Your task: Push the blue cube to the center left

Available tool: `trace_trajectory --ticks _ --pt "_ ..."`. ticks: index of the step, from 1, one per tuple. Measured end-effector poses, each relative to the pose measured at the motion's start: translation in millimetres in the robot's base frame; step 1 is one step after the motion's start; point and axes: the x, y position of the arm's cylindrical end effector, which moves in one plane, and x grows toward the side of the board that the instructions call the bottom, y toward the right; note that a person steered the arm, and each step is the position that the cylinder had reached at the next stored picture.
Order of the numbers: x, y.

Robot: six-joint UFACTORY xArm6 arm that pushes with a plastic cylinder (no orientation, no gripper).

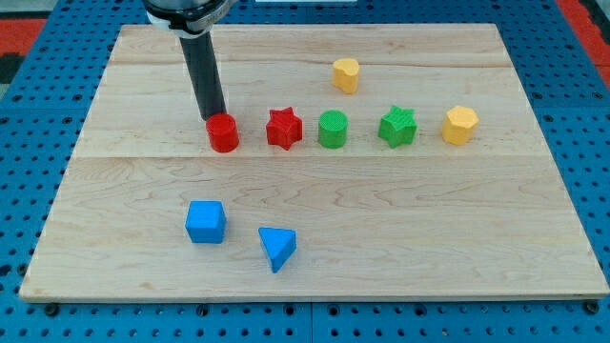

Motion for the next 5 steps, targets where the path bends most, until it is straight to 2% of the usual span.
trace_trajectory --ticks 1,2,3,4,5 --pt "0 -57" --pt "60 -66" --pt "68 3" --pt "53 3" --pt "68 10"
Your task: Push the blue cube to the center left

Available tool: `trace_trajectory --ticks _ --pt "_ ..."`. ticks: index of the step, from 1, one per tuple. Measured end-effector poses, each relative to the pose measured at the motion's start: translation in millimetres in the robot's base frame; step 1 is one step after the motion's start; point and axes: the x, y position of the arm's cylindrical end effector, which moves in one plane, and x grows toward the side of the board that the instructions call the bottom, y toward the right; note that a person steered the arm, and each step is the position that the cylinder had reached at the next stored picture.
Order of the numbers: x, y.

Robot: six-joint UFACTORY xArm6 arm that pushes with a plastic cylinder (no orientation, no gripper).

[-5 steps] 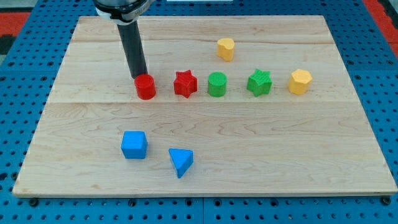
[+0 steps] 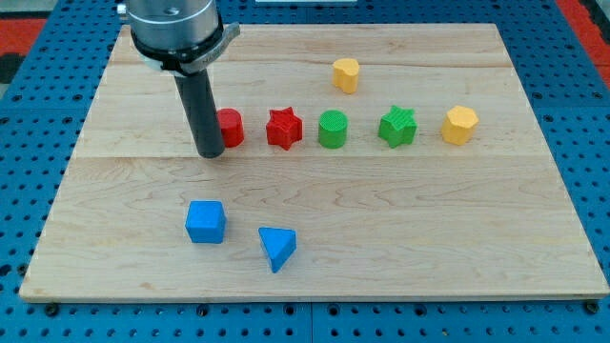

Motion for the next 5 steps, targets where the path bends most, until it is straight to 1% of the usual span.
trace_trajectory --ticks 2,3,4,5 --pt "27 187" --pt "105 218" --pt "152 181" --pt "147 104"
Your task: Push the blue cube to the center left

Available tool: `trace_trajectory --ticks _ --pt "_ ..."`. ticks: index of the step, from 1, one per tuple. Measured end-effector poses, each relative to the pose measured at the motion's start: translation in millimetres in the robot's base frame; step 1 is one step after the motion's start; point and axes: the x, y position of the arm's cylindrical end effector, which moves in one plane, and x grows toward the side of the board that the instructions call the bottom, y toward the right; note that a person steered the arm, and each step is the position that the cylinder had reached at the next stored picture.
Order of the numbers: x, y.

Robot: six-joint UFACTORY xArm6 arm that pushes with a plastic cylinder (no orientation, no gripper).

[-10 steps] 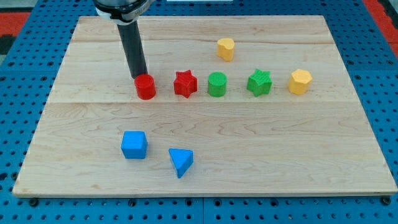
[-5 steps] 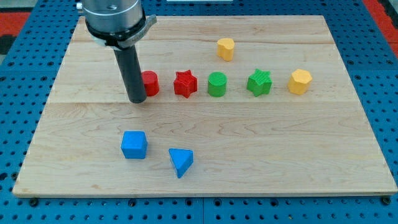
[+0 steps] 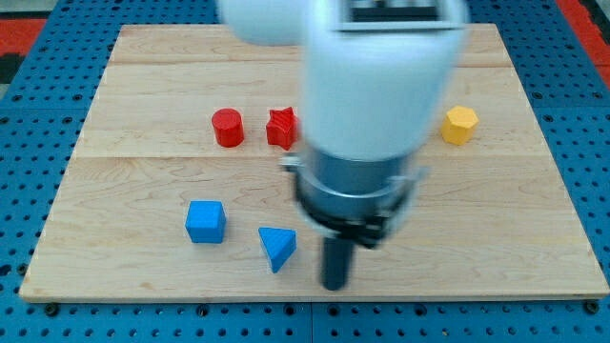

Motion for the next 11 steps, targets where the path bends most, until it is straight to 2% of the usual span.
trace_trajectory --ticks 2,3,4,5,6,7,8,9,11 --pt "-79 -158" --pt "-84 -169" --pt "-59 -146" --pt "-47 -174" --pt "-66 -217" --pt "-114 -219" --pt "-143 -219" --pt "-135 -248" --pt "-182 -212"
